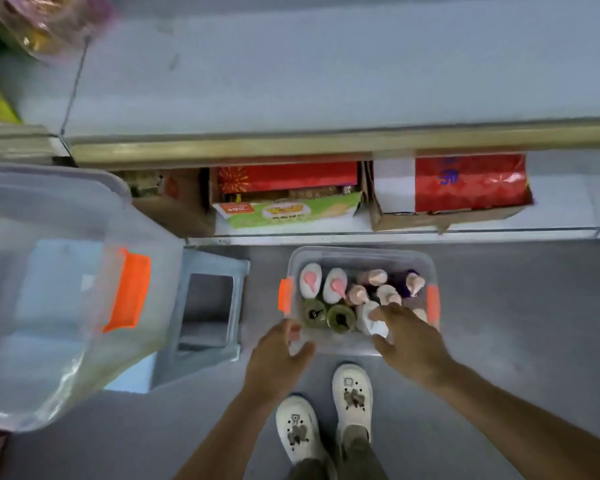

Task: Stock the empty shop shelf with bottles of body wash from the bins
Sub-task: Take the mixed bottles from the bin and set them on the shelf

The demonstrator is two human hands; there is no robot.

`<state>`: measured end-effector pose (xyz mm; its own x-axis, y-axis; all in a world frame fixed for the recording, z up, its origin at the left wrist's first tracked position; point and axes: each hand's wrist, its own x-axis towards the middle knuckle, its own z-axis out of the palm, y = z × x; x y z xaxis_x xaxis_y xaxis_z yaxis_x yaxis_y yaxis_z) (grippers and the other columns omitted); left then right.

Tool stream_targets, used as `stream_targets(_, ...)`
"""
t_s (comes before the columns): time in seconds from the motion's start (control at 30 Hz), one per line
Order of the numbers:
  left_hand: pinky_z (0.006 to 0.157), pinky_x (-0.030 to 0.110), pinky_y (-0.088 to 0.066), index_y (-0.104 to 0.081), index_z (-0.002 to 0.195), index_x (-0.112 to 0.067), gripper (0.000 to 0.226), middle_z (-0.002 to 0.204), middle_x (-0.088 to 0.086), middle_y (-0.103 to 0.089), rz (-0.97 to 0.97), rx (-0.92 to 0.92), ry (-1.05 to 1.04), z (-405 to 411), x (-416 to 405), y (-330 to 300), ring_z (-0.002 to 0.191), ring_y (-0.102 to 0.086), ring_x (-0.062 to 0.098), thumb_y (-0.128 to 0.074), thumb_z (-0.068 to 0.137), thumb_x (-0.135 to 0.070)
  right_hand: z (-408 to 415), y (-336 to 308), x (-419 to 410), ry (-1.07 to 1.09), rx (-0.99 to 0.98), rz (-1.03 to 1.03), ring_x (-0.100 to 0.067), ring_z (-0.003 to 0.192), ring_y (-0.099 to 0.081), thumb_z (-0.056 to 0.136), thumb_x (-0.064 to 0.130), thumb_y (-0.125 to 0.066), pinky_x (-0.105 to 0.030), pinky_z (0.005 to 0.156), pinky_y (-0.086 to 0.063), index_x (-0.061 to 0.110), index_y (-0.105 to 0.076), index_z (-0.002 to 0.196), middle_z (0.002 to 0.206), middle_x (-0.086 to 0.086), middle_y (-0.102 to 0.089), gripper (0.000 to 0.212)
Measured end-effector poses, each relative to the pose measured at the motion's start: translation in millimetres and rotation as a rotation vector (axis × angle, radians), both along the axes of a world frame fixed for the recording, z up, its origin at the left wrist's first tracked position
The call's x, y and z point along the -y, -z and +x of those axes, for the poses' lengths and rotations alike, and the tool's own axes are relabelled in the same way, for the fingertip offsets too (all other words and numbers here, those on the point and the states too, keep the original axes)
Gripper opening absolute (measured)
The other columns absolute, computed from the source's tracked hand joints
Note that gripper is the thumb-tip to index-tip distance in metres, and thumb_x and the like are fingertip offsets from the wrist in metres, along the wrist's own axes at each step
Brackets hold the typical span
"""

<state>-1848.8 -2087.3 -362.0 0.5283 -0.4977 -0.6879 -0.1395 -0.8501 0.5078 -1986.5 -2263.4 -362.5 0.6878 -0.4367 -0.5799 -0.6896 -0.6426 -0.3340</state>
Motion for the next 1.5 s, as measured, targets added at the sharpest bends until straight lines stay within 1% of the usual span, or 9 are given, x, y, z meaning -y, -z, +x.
stream_targets(0.27,0.094,0.036,-0.048,-0.052,0.128,-0.015,0.052,0.121,0.007,-0.065,0.061,-0.011,-0.136,14,53,169,0.111,-0.062,0.026,-0.065,0.086,-0.042,43,171,41,-0.155,-0.003,-0.054,-0.027,0.111,-0.058,0.092,0.021,-0.051,-0.036,0.082,-0.052,0.022,-0.058,0.12,0.123,-0.005,-0.059,0.028)
stream_targets(0.6,0.09,0.038,-0.044,-0.026,0.146,-0.003,0.073,0.137,0.018,-0.048,0.117,0.245,0.074,41,107,288,0.119,-0.055,0.036,-0.06,0.092,-0.039,108,293,84,-0.733,-0.099,-0.139,-0.024,0.122,-0.046,0.067,0.035,-0.082,-0.041,0.098,-0.045,0.03,-0.04,0.138,0.13,0.001,-0.05,0.082)
stream_targets(0.73,0.078,0.036,-0.046,-0.037,0.132,-0.005,0.058,0.125,0.014,-0.056,0.072,0.336,0.059,37,111,306,0.106,-0.062,0.034,-0.065,0.091,-0.035,118,321,79,-0.724,-0.003,-0.009,-0.038,0.12,-0.047,0.094,0.017,-0.053,-0.047,0.098,-0.039,0.009,-0.054,0.129,0.128,-0.016,-0.053,0.036)
stream_targets(0.9,0.069,0.029,-0.035,-0.038,0.129,-0.005,0.04,0.119,0.013,-0.06,0.079,0.418,0.09,43,115,313,0.103,-0.062,0.032,-0.054,0.097,-0.024,121,327,86,-0.769,-0.053,0.102,-0.031,0.112,-0.055,0.083,0.022,-0.067,-0.044,0.093,-0.046,0.019,-0.058,0.127,0.124,-0.008,-0.057,0.046)
stream_targets(1.03,0.071,0.03,-0.039,-0.039,0.127,-0.005,0.039,0.114,0.012,-0.065,0.132,0.469,0.161,47,115,309,0.104,-0.063,0.031,-0.057,0.095,-0.021,112,316,92,-0.765,0.053,0.147,-0.026,0.12,-0.049,0.082,0.041,-0.058,-0.038,0.103,-0.039,0.024,-0.056,0.129,0.128,-0.003,-0.055,0.05)
stream_targets(1.17,0.068,0.027,-0.031,-0.036,0.134,-0.007,0.045,0.111,0.011,-0.068,0.177,0.518,0.252,51,110,301,0.101,-0.065,0.03,-0.055,0.097,-0.024,104,308,94,-0.871,0.19,0.029,-0.031,0.112,-0.052,0.085,0.022,-0.061,-0.024,0.084,-0.028,0.013,-0.062,0.119,0.117,-0.008,-0.058,0.034)
stream_targets(1.3,0.068,0.026,-0.03,-0.033,0.141,-0.009,0.045,0.109,0.01,-0.068,0.135,0.565,0.32,52,107,296,0.1,-0.066,0.029,-0.048,0.1,-0.021,105,306,95,-0.91,0.168,0.013,-0.026,0.105,-0.054,0.079,0.052,-0.041,-0.026,0.083,-0.035,0.019,-0.06,0.117,0.111,-0.004,-0.059,0.054)
stream_targets(1.4,0.068,0.03,-0.035,-0.036,0.137,-0.009,0.045,0.107,0.011,-0.069,0.121,0.522,0.316,53,101,286,0.098,-0.066,0.032,-0.054,0.097,-0.019,105,290,90,-0.904,0.25,-0.022,-0.03,0.09,-0.062,0.066,0.029,-0.072,-0.027,0.069,-0.035,0.018,-0.064,0.103,0.096,-0.004,-0.064,0.039)
stream_targets(1.5,0.073,0.037,-0.047,-0.038,0.131,-0.01,0.043,0.105,0.013,-0.069,0.111,0.49,0.298,56,94,264,0.096,-0.066,0.036,-0.058,0.094,-0.019,100,259,89,-0.88,0.363,-0.002,-0.028,0.078,-0.063,0.049,0.009,-0.087,-0.026,0.057,-0.033,0.024,-0.054,0.095,0.085,-0.001,-0.063,0.059)
